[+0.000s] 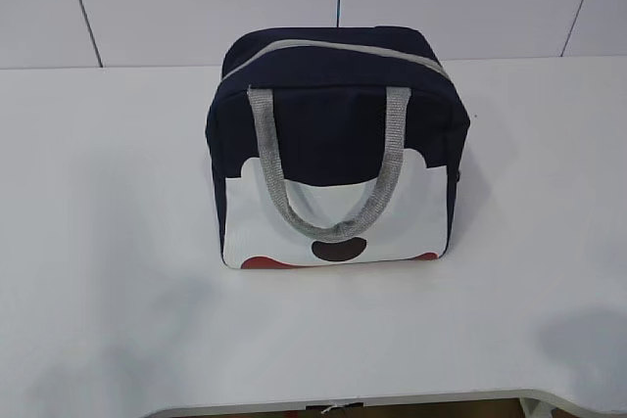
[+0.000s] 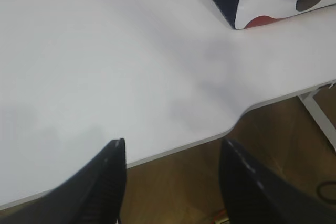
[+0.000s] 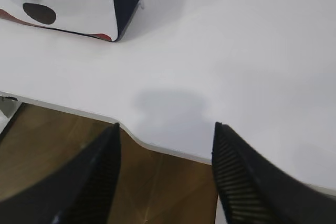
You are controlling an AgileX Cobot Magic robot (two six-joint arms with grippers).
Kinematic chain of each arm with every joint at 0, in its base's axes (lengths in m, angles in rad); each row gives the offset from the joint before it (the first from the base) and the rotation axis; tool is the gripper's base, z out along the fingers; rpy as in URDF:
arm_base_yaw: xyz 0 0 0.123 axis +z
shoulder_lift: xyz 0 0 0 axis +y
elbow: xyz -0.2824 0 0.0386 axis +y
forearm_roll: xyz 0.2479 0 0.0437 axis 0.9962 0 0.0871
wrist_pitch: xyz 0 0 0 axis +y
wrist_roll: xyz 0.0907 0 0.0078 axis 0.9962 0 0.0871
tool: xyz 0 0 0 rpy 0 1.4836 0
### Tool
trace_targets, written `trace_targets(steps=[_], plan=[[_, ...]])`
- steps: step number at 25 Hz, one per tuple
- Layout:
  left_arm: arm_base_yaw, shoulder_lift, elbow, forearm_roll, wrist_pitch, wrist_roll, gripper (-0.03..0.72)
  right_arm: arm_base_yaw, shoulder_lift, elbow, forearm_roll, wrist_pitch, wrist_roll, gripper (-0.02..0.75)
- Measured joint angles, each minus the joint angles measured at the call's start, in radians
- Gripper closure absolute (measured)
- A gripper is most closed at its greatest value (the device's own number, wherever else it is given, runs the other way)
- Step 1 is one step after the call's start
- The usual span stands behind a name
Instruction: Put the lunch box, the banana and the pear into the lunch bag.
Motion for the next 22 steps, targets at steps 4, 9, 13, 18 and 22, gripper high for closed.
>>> trace_targets(steps=[4, 9, 13, 18, 22], plan=[[0.0, -0.004, 0.002, 0.003, -0.012, -0.001, 0.27, 0.0, 0.0, 0.008, -0.011, 0.004, 0.0, 0.274], [0.0, -0.004, 0.025, 0.023, -0.071, -0.001, 0.27, 0.0, 0.0, 0.015, -0.034, 0.002, 0.0, 0.274], [0.0, -0.004, 0.039, 0.017, -0.098, -0.002, 0.27, 0.0, 0.0, 0.017, -0.041, 0.002, 0.0, 0.274], [0.0, -0.004, 0.041, 0.015, -0.1, -0.002, 0.27, 0.0, 0.0, 0.017, -0.041, 0.002, 0.0, 0.275], [0.0, -0.004, 0.041, 0.015, -0.1, -0.002, 0.27, 0.0, 0.0, 0.017, -0.044, 0.002, 0.0, 0.274]])
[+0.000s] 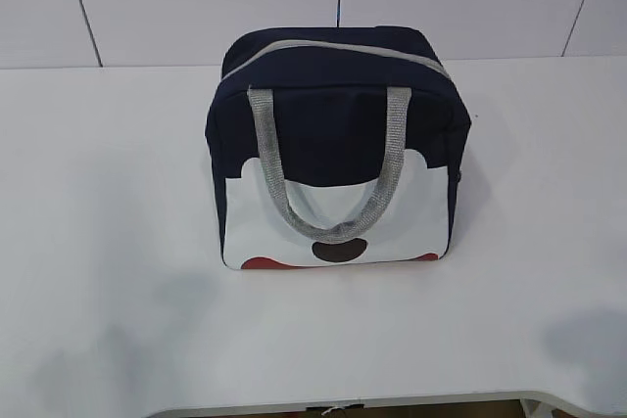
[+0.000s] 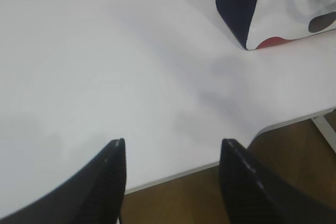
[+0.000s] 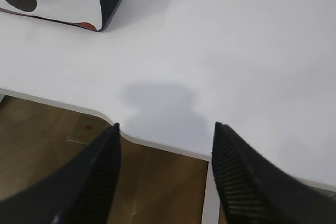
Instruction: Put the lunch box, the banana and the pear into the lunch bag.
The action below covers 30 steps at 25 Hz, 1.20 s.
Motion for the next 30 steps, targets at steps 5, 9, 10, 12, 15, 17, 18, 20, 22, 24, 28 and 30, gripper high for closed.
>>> trace_targets(steps=[5, 9, 10, 12, 15, 17, 18, 20, 22, 24, 28, 30], plan=[[0.0, 0.0, 0.0, -0.011, 0.0, 0.0, 0.27, 0.0, 0.0, 0.0, -0.013, 0.0, 0.0, 0.274], [0.0, 0.0, 0.0, -0.011, 0.0, 0.0, 0.27, 0.0, 0.0, 0.0, -0.014, 0.0, 0.0, 0.274], [0.0, 0.0, 0.0, -0.013, 0.0, 0.0, 0.27, 0.0, 0.0, 0.0, -0.014, 0.0, 0.0, 0.275], [0.0, 0.0, 0.0, -0.013, 0.0, 0.0, 0.27, 0.0, 0.0, 0.0, -0.014, 0.0, 0.0, 0.275], [0.0, 0.0, 0.0, -0.013, 0.0, 0.0, 0.27, 0.0, 0.0, 0.0, -0.014, -0.001, 0.0, 0.275], [0.0, 0.0, 0.0, -0.013, 0.0, 0.0, 0.27, 0.0, 0.0, 0.0, -0.014, -0.001, 0.0, 0.275], [0.0, 0.0, 0.0, -0.013, 0.0, 0.0, 0.272, 0.0, 0.0, 0.0, -0.014, -0.001, 0.0, 0.275], [0.0, 0.0, 0.0, -0.013, 0.0, 0.0, 0.275, 0.0, 0.0, 0.0, -0.014, -0.001, 0.0, 0.275], [0.0, 0.0, 0.0, -0.013, 0.0, 0.0, 0.284, 0.0, 0.0, 0.0, -0.014, -0.001, 0.0, 0.275], [0.0, 0.0, 0.0, -0.013, 0.0, 0.0, 0.291, 0.0, 0.0, 0.0, -0.015, -0.002, 0.0, 0.275], [0.0, 0.0, 0.0, -0.013, 0.0, 0.0, 0.304, 0.0, 0.0, 0.0, -0.015, -0.004, 0.0, 0.275], [0.0, 0.0, 0.0, -0.013, 0.0, 0.0, 0.306, 0.0, 0.0, 0.0, -0.015, -0.004, 0.0, 0.275]])
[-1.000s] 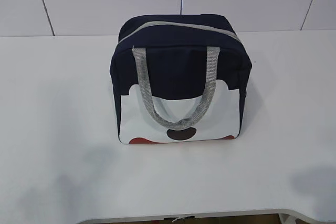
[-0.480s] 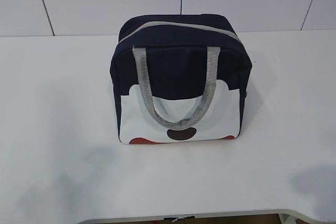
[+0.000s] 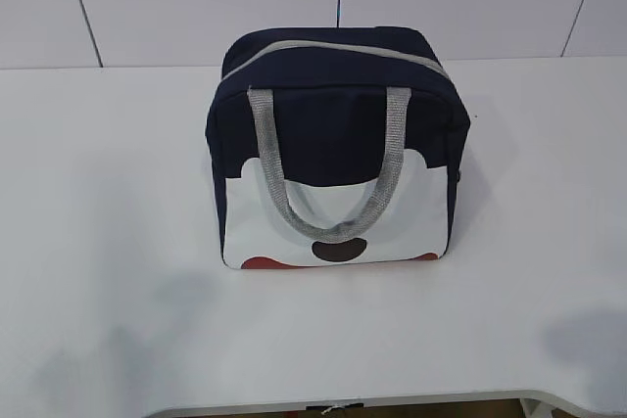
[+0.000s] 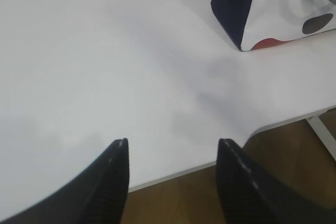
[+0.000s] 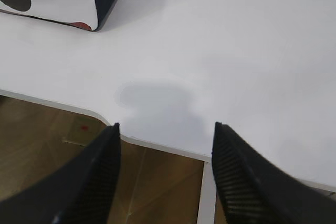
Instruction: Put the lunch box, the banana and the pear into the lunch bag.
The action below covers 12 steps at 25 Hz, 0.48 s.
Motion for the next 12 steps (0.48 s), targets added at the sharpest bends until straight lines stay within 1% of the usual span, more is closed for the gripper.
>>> trace_targets(steps=[3, 9, 12], plan=[[0.0, 0.0, 0.0, 0.0, 0.0, 0.0, 0.308, 0.0, 0.0, 0.0, 0.0, -0.002, 0.0, 0.275], [0.002, 0.0, 0.0, -0.002, 0.0, 0.0, 0.336, -0.002, 0.0, 0.0, 0.0, -0.001, 0.0, 0.275], [0.033, 0.0, 0.0, -0.002, 0.0, 0.0, 0.344, -0.042, 0.0, 0.0, 0.0, -0.002, 0.0, 0.275]])
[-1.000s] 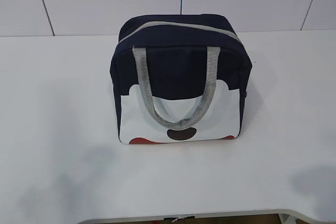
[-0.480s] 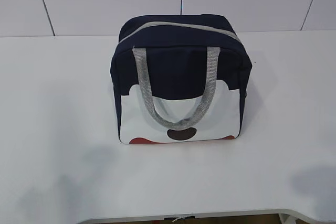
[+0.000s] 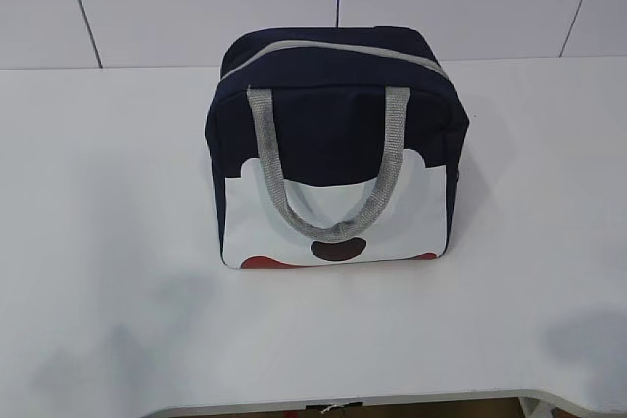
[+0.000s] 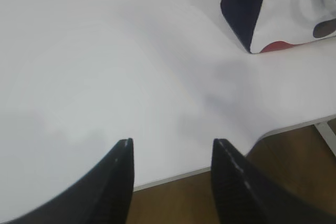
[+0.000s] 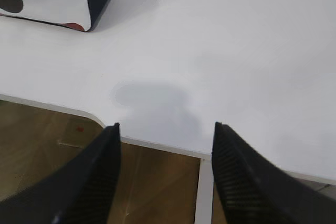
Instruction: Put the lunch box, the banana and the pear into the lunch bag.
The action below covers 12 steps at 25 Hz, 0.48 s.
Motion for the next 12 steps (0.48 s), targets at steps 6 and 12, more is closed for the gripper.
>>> trace_targets(steps=[6, 12], plan=[[0.068, 0.0, 0.0, 0.0, 0.0, 0.0, 0.347, -0.137, 0.0, 0.0, 0.0, 0.0, 0.0, 0.275], [0.076, 0.0, 0.0, 0.0, 0.0, 0.0, 0.347, -0.148, 0.0, 0.0, 0.0, -0.002, 0.0, 0.276]])
